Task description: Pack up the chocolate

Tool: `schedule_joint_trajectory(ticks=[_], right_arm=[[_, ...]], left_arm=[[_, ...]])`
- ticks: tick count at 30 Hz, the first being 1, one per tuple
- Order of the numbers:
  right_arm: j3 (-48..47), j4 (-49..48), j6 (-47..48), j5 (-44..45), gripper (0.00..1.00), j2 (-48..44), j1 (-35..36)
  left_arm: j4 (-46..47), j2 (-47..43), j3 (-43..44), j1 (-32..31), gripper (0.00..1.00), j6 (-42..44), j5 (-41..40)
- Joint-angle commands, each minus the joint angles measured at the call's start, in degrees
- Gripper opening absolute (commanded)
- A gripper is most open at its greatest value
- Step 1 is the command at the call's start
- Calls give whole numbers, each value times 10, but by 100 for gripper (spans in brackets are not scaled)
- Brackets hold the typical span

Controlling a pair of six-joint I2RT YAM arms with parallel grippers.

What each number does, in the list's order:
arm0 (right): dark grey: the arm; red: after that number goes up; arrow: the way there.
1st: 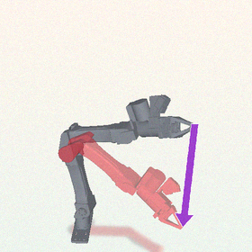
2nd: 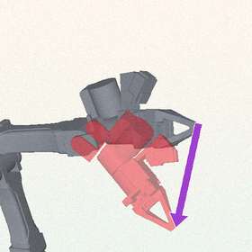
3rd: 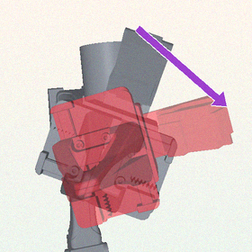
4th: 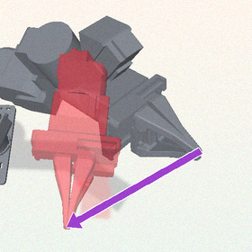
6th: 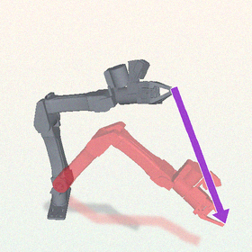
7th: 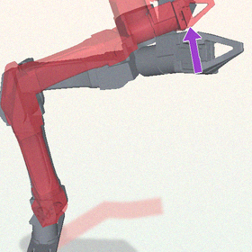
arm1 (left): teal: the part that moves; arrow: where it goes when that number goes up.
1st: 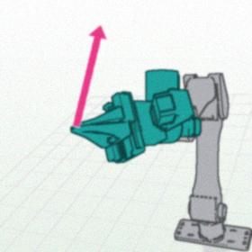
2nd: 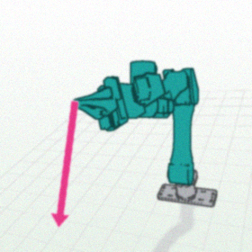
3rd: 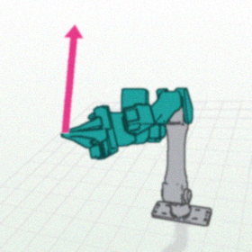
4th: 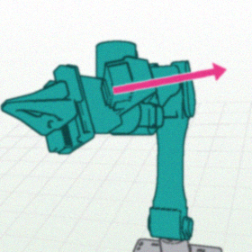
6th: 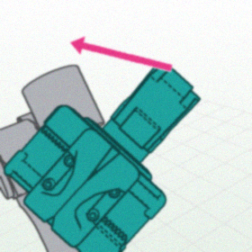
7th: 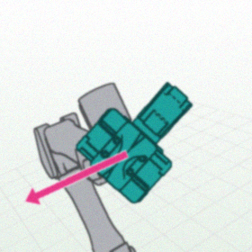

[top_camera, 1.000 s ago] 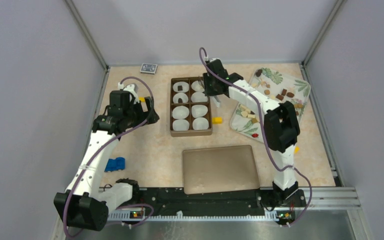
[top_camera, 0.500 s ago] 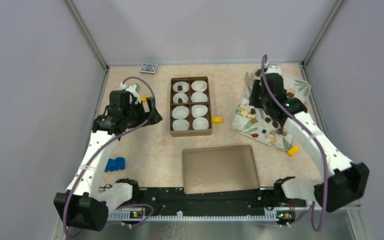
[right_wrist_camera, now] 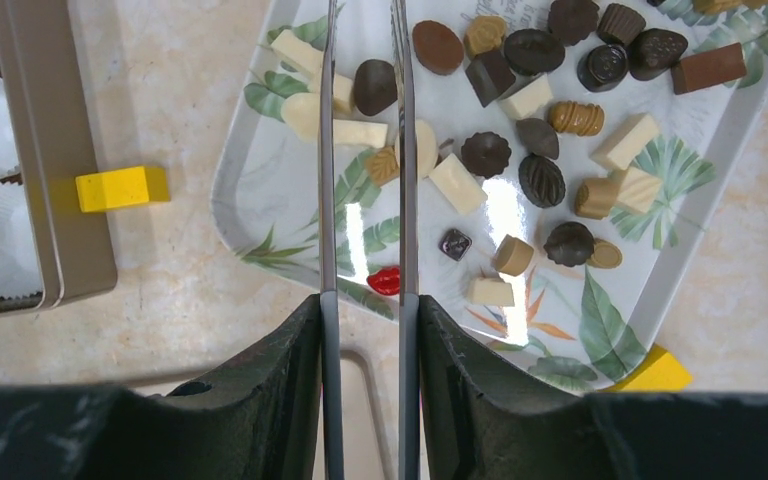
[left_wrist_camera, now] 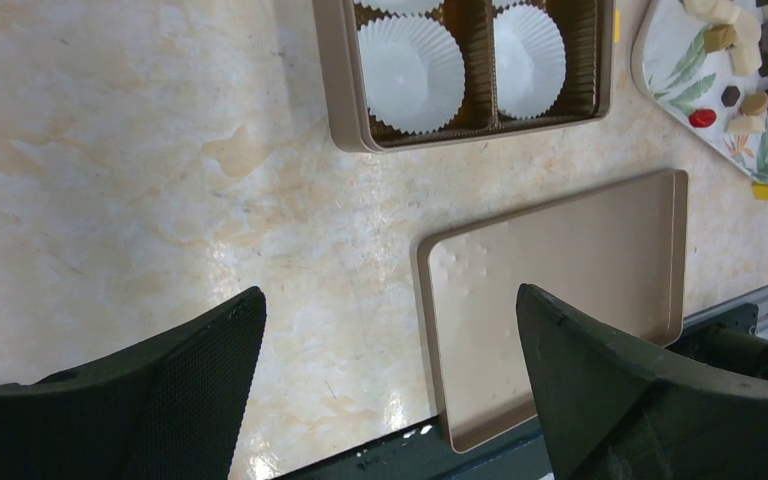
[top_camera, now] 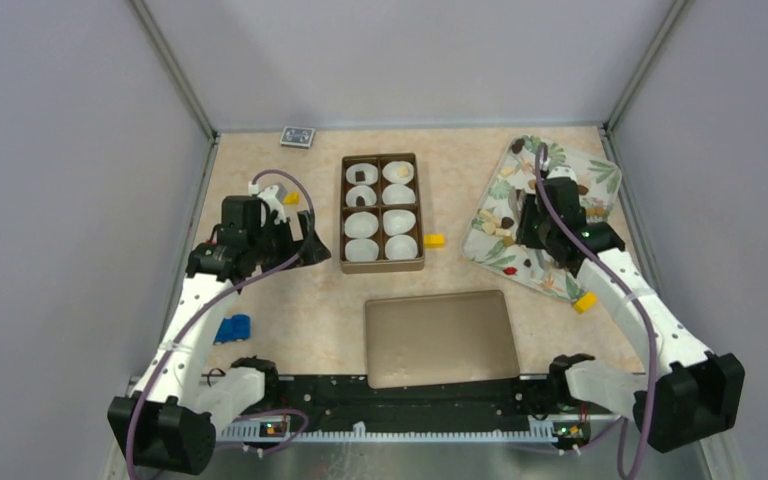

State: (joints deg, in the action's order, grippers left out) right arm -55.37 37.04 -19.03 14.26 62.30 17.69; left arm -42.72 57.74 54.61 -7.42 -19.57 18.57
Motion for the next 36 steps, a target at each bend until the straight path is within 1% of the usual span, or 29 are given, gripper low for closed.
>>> schedule_joint_trajectory(ticks=[1, 5, 10, 18, 27, 36], right_arm=[[-15, -66, 9, -28, 36, 46, -28], [-35, -83, 5, -42, 36, 95, -46], [-49, -98, 3, -35, 36, 129, -55], [-58, -105, 9, -21, 38, 158, -65], [-62, -107, 7, 6, 39, 179, -65], [-41, -158, 5, 18, 41, 222, -65]], left_arm=[[11, -18, -21, 1, 99, -5, 20], [16, 0, -17, 1, 99, -10, 22], [20, 4, -19, 1, 99, -6, 7], [46, -10, -57, 1, 99, -14, 13], [39, -9, -64, 1, 99, 5, -7], [40, 4, -69, 1, 99, 8, -2]])
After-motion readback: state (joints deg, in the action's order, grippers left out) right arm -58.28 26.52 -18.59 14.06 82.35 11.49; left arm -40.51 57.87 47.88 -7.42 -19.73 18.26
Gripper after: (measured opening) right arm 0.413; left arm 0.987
